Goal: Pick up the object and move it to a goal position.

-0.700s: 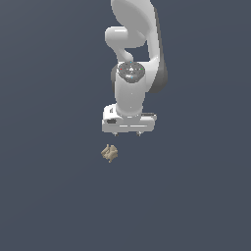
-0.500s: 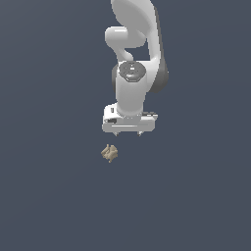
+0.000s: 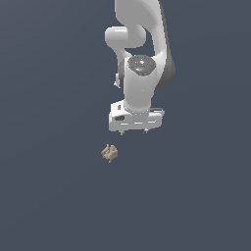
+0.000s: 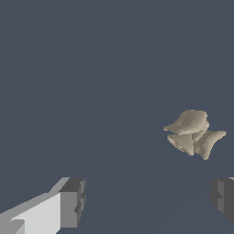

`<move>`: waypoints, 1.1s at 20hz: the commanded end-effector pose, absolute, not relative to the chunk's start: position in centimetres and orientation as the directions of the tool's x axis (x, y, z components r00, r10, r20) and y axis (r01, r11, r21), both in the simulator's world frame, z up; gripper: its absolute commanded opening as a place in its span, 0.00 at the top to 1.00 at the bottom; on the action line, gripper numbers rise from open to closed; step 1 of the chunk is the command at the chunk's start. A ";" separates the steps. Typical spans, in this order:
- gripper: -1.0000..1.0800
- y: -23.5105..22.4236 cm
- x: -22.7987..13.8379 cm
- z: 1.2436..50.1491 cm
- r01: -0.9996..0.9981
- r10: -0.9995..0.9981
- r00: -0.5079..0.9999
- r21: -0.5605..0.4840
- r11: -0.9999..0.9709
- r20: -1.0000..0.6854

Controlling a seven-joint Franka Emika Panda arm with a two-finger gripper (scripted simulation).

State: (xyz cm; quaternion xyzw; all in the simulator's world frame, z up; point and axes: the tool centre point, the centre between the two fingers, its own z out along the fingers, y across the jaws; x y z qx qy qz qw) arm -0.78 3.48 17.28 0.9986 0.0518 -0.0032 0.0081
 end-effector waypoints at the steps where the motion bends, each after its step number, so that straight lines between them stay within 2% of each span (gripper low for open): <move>1: 0.04 3.4 -0.8 17.2 0.099 0.099 0.995 0.016 -0.995 -0.008; 11: 0.04 1.6 -0.1 15.8 -0.041 -0.041 0.999 0.008 -0.999 -0.007; 22: 0.04 -3.6 1.4 11.9 -0.394 -0.394 0.919 -0.001 -0.919 -0.005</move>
